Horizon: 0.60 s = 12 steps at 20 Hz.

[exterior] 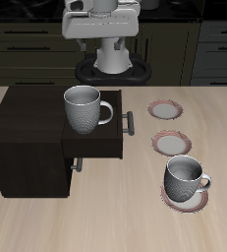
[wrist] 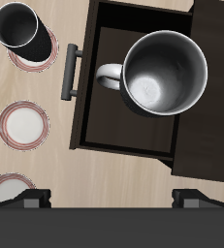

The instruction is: Place the porcelain mug that is in the drawer onto the nearest plate relative to the robot

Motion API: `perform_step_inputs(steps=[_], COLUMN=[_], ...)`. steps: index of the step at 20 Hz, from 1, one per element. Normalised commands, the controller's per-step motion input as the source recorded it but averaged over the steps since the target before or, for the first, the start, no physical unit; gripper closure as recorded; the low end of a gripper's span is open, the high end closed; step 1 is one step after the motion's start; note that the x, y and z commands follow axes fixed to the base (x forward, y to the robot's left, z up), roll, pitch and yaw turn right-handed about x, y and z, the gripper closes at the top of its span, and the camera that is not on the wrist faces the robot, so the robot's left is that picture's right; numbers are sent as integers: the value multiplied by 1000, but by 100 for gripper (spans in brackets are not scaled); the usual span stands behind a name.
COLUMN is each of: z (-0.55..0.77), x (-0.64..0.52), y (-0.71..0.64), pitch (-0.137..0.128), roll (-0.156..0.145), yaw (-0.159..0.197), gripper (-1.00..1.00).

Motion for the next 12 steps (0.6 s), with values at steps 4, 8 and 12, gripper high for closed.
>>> perform_step_inputs(steps=[4,8,12], z=[18,94,139], x=[307,195,98], y=[-241,-262,-167], pitch=[12,-18,-14], roll=[-24,-14,-27], yaw=[4,68,42], gripper=[-100,-100,-100])
